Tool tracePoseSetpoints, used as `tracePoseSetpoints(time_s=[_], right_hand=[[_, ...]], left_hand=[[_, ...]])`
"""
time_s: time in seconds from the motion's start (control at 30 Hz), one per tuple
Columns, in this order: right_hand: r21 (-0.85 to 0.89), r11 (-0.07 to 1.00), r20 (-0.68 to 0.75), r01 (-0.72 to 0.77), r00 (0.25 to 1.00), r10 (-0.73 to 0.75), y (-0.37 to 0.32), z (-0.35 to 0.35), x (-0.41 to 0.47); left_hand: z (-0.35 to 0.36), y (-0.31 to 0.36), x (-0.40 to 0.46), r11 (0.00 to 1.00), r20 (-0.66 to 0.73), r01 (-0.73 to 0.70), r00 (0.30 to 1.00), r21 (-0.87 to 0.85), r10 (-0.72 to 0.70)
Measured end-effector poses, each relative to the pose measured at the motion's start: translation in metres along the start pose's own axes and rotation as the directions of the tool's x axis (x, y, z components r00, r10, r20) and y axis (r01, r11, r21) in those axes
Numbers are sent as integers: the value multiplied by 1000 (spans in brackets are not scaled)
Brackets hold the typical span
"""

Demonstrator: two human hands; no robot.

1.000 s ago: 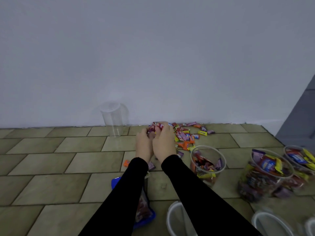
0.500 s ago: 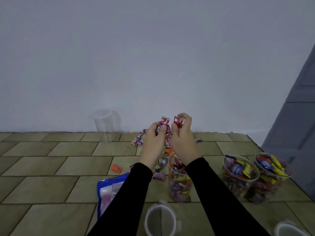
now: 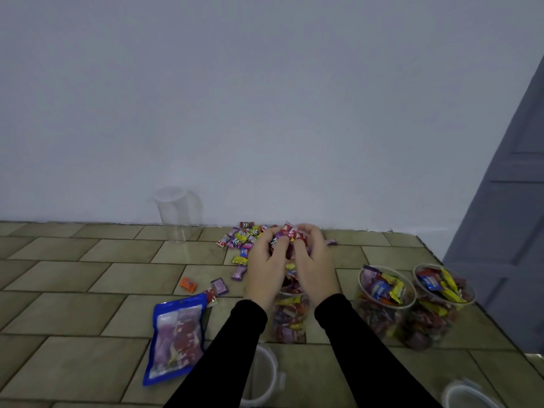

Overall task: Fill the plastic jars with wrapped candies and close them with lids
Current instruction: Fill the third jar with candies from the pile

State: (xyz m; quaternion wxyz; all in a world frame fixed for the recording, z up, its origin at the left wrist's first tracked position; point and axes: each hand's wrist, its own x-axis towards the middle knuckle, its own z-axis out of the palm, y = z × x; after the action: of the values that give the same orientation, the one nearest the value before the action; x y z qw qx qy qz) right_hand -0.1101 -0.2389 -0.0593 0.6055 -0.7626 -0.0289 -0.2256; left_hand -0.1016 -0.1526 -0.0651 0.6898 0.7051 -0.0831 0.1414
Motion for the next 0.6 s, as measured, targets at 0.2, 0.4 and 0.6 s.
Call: tracePoseSetpoints(time_s=[0.2, 0.4, 0.6], right_hand=[[77, 996, -15, -55, 998, 56, 11, -2, -3], [193, 980, -54, -39, 997, 50, 18, 1, -2], [283, 958, -121, -36, 990, 73, 23, 2, 0]], left_hand=[[7, -4, -8, 984, -91, -127, 986, 124, 139], [11, -5, -9, 972, -80, -185, 977, 147, 198], [9, -8, -9, 967, -59, -208, 974, 149, 219]])
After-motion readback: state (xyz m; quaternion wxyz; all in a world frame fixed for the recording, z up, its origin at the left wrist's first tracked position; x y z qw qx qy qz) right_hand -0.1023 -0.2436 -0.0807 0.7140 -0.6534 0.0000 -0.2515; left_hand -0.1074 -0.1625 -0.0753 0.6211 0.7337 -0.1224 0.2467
